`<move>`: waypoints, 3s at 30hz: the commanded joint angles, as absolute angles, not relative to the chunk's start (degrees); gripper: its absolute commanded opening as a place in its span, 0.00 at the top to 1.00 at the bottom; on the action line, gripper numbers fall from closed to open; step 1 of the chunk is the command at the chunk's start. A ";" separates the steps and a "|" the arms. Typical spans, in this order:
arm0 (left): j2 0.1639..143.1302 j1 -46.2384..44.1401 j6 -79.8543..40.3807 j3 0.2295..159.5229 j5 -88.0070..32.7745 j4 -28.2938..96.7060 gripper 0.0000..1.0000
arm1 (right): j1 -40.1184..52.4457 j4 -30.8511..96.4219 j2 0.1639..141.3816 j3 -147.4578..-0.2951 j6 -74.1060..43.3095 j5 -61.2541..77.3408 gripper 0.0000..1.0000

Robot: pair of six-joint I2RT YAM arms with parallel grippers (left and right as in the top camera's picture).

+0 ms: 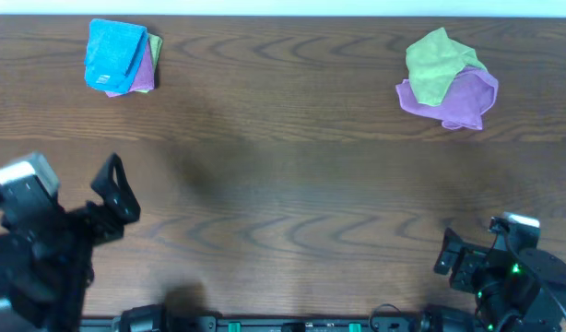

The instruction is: Fold the cloth

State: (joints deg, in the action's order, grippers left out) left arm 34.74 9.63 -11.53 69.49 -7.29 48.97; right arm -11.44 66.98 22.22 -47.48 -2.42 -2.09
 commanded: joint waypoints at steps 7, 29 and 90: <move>16.45 9.32 -10.28 43.59 -2.07 36.71 0.05 | -11.92 67.02 22.13 -47.51 -3.16 -2.15 0.01; 3.64 2.85 -10.31 13.30 4.03 18.98 0.05 | -11.92 67.02 22.13 -47.51 -3.16 -2.13 0.01; 0.32 2.87 -10.70 4.86 4.91 15.90 0.04 | -8.56 62.70 16.51 -47.51 -3.20 0.34 0.01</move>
